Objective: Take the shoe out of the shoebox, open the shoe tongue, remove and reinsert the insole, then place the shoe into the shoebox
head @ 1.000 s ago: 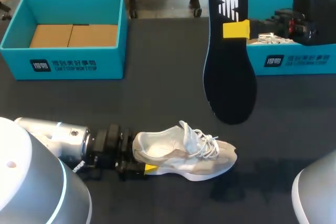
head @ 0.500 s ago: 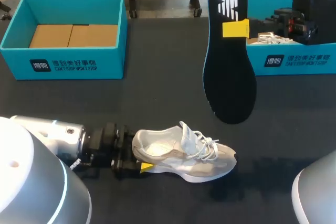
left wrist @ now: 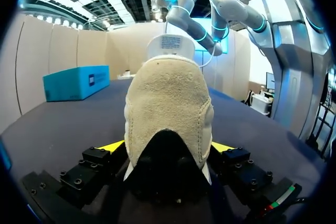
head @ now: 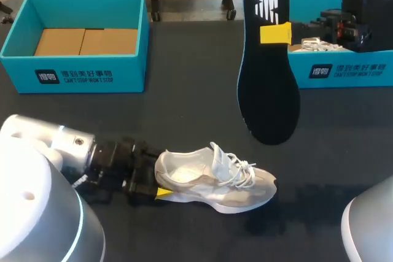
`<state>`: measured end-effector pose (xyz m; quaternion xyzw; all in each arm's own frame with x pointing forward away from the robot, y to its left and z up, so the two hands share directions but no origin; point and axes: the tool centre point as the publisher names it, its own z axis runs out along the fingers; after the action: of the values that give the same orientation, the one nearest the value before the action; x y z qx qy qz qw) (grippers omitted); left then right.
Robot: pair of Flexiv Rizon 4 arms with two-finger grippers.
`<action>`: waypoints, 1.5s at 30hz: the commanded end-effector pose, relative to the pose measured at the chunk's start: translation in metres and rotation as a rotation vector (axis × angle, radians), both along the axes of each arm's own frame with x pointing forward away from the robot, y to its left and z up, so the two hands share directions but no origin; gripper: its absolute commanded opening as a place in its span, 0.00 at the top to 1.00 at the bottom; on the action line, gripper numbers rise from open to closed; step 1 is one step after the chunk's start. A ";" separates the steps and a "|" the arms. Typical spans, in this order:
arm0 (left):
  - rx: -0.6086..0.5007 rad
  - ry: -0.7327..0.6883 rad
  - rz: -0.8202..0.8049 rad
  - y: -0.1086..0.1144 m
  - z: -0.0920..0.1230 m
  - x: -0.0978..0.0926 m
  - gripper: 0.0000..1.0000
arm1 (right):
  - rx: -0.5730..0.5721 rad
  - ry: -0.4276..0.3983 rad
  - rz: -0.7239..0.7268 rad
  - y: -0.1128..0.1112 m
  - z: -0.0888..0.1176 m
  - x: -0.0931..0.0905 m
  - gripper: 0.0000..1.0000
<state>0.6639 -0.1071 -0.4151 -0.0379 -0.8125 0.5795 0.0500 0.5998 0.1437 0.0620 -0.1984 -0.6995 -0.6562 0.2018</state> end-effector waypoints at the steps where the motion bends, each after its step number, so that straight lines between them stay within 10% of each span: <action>1: 0.066 0.002 0.010 0.011 0.006 -0.002 0.00 | -0.002 0.002 0.002 0.003 0.000 0.002 1.00; 16: 0.475 -0.087 -0.068 0.049 0.027 0.000 0.00 | -0.002 0.002 0.002 0.003 0.000 0.002 1.00; 29: 0.475 -0.087 -0.068 0.049 0.027 0.000 0.00 | -0.002 0.002 0.002 0.003 0.000 0.002 1.00; 45: 0.897 -0.196 -0.224 0.037 0.072 -0.002 0.00 | -0.002 0.002 0.002 0.003 0.000 0.002 1.00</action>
<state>0.6594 -0.0656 -0.3524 -0.1429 -0.9556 0.2522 0.0520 0.5994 0.1438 0.0620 -0.1990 -0.6996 -0.6560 0.2014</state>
